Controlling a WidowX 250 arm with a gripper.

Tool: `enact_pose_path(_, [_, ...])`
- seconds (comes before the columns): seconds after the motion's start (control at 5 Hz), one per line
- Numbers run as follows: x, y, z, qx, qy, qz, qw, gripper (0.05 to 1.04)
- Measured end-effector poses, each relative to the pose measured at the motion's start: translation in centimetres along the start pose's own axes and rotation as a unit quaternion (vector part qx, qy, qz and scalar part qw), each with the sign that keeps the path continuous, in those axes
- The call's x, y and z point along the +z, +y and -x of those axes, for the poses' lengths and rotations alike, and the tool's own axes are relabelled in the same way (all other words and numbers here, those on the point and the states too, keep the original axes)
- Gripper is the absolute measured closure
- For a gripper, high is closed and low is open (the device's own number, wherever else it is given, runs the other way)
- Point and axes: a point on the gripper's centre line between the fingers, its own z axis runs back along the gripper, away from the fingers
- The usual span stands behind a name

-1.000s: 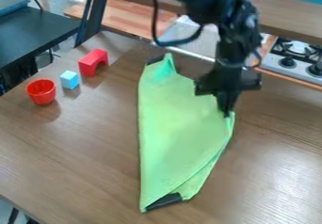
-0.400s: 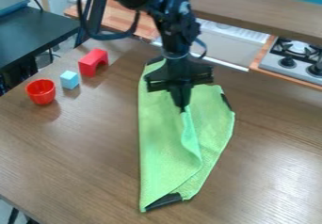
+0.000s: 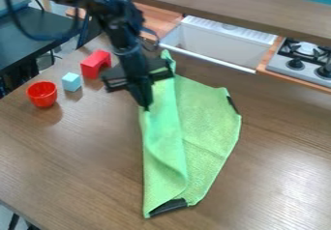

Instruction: Unfold the cloth from left to righ

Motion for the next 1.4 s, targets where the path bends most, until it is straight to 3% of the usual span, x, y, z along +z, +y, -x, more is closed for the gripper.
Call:
enact_pose_path(0.6, [2.7,6.8,0.0,0.009,0.012,0.035,0.9993,1.034])
enact_pose_path(1.0, [3.1,9.0,0.6,0.003,0.026,0.032,0.9991,1.034])
enact_pose_path(1.2, [3.3,9.8,0.6,-0.019,0.028,0.005,0.9994,1.021])
enact_pose_path(1.4, [2.8,9.9,0.2,-0.050,0.044,-0.043,0.9968,0.874])
